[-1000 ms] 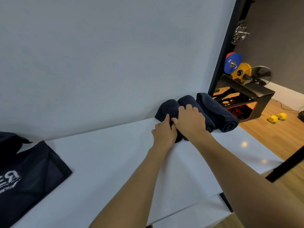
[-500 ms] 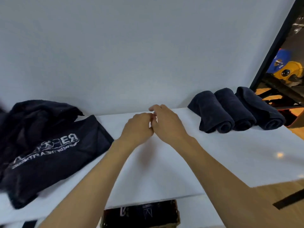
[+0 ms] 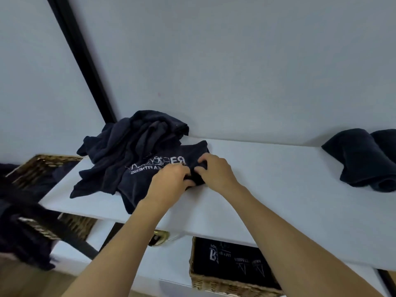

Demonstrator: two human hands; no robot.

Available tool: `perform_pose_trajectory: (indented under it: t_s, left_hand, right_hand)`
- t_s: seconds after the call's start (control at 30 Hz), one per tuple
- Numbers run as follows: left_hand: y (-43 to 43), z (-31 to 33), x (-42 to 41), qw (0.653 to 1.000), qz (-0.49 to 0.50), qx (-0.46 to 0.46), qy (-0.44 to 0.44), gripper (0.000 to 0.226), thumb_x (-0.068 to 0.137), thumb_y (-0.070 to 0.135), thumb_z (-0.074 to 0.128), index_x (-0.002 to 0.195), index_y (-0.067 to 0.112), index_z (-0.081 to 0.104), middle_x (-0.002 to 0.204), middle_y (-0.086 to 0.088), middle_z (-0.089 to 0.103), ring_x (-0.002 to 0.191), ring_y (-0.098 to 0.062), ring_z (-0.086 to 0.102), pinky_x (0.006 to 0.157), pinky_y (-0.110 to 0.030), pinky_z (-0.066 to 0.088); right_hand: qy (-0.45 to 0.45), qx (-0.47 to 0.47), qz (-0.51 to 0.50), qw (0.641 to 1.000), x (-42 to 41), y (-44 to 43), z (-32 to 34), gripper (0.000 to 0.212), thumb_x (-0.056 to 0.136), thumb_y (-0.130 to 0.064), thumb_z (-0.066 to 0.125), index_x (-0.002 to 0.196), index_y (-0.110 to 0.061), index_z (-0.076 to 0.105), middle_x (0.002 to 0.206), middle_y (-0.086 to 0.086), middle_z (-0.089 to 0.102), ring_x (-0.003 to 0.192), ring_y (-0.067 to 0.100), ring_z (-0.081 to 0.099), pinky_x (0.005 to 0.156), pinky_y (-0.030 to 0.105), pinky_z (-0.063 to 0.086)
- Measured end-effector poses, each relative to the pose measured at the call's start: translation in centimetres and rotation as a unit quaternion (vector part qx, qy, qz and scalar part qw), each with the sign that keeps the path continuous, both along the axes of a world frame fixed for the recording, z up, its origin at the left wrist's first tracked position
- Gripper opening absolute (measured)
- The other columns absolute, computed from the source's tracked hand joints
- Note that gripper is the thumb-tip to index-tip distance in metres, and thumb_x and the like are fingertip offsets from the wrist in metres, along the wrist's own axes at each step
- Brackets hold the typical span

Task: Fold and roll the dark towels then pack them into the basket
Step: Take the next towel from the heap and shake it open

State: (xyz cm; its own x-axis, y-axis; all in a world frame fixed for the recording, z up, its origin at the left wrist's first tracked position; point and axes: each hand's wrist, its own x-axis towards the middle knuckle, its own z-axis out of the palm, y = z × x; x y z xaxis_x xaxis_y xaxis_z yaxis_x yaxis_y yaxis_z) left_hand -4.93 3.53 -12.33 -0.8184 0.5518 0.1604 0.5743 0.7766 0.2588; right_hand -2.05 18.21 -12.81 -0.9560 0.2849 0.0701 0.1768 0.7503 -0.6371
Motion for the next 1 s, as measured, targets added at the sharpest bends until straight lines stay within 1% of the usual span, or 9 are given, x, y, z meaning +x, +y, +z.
perform_pose_trajectory:
  t_s: [0.1,0.23,0.33,0.43,0.53,0.67,0.83,0.93,1.0]
  left_hand:
    - [-0.9,1.8,-0.3,0.991,-0.022,0.120,-0.047,0.025,0.089,0.028,0.068,0.075,0.008,0.066,0.068,-0.004,0.061,0.065,-0.022,0.056,0.063,-0.035,0.045]
    - [-0.3,6.4,0.1,0.968,-0.046,0.246,-0.036,0.024,0.093,0.028,0.062,0.082,0.009,0.072,0.068,-0.006,0.067,0.063,-0.021,0.060,0.065,-0.032,0.047]
    - [1.3,10.4,0.5,0.945,-0.060,0.315,-0.059,0.040,0.095,0.028,0.058,0.074,-0.005,0.059,0.064,-0.020,0.053,0.057,-0.022,0.044,0.059,-0.033,0.036]
    - [3.2,13.4,0.4,0.923,-0.055,0.376,-0.061,0.042,0.095,0.027,0.058,0.073,-0.008,0.056,0.061,-0.015,0.044,0.058,-0.014,0.039,0.059,-0.029,0.032]
    - [4.8,15.3,-0.1,0.904,-0.045,0.424,-0.031,0.040,0.097,0.028,0.055,0.079,-0.007,0.060,0.071,-0.024,0.054,0.061,-0.015,0.043,0.061,-0.030,0.036]
    - [6.6,17.8,-0.5,0.859,-0.051,0.508,-0.040,0.033,0.096,0.031,0.054,0.080,0.003,0.063,0.071,-0.015,0.057,0.065,-0.022,0.050,0.066,-0.040,0.044]
    - [8.8,20.6,-0.2,0.858,-0.126,0.493,-0.074,0.031,0.093,0.034,0.057,0.086,0.004,0.065,0.084,-0.023,0.062,0.071,-0.020,0.054,0.069,-0.045,0.048]
    - [10.5,21.5,1.1,0.881,-0.195,0.424,-0.083,0.026,0.093,0.032,0.061,0.085,0.010,0.070,0.085,-0.018,0.067,0.073,-0.023,0.060,0.077,-0.048,0.052]
    - [11.4,21.7,2.3,0.894,-0.234,0.373,-0.089,0.019,0.091,0.031,0.064,0.086,0.016,0.074,0.082,-0.010,0.071,0.078,-0.024,0.068,0.080,-0.045,0.054]
  right_hand:
    - [0.062,-0.024,-0.022,0.998,0.6,0.3,2.5,0.022,0.096,-0.029,0.050,0.105,-0.017,0.065,0.102,0.000,0.069,0.095,0.021,0.062,0.083,0.034,0.049]
    - [0.138,-0.033,-0.041,0.989,1.8,1.9,7.2,0.023,0.096,-0.028,0.049,0.090,-0.015,0.067,0.088,-0.002,0.069,0.084,0.018,0.062,0.073,0.031,0.048]
    - [0.185,-0.050,-0.062,0.980,3.1,3.2,11.4,0.021,0.093,-0.029,0.053,0.085,-0.016,0.068,0.084,-0.006,0.069,0.081,0.012,0.061,0.068,0.024,0.044]
    - [0.212,-0.046,-0.068,0.974,4.5,4.8,14.7,0.019,0.092,-0.030,0.056,0.087,-0.018,0.069,0.086,-0.010,0.068,0.082,0.006,0.061,0.072,0.021,0.046]
    - [0.193,0.000,-0.086,0.977,5.7,7.2,16.4,0.015,0.092,-0.032,0.058,0.090,-0.023,0.070,0.090,-0.012,0.068,0.085,0.010,0.061,0.076,0.025,0.046]
    - [0.101,0.109,-0.147,0.978,7.9,11.5,17.5,0.016,0.092,-0.028,0.060,0.105,-0.023,0.068,0.096,-0.005,0.062,0.090,0.018,0.055,0.075,0.027,0.038]
    - [-0.044,0.201,-0.172,0.963,10.1,14.5,17.6,0.037,0.089,-0.021,0.063,0.126,-0.025,0.058,0.124,0.001,0.059,0.102,0.021,0.055,0.080,0.031,0.043]
    - [0.110,0.060,-0.066,0.990,10.5,12.9,18.8,0.064,0.083,-0.035,0.073,0.139,-0.036,0.043,0.136,-0.011,0.047,0.119,0.009,0.048,0.096,0.028,0.039]
    - [0.202,-0.028,0.008,0.979,10.3,10.9,20.2,0.065,0.080,-0.036,0.076,0.137,-0.039,0.044,0.137,-0.018,0.048,0.121,0.002,0.045,0.097,0.026,0.039]
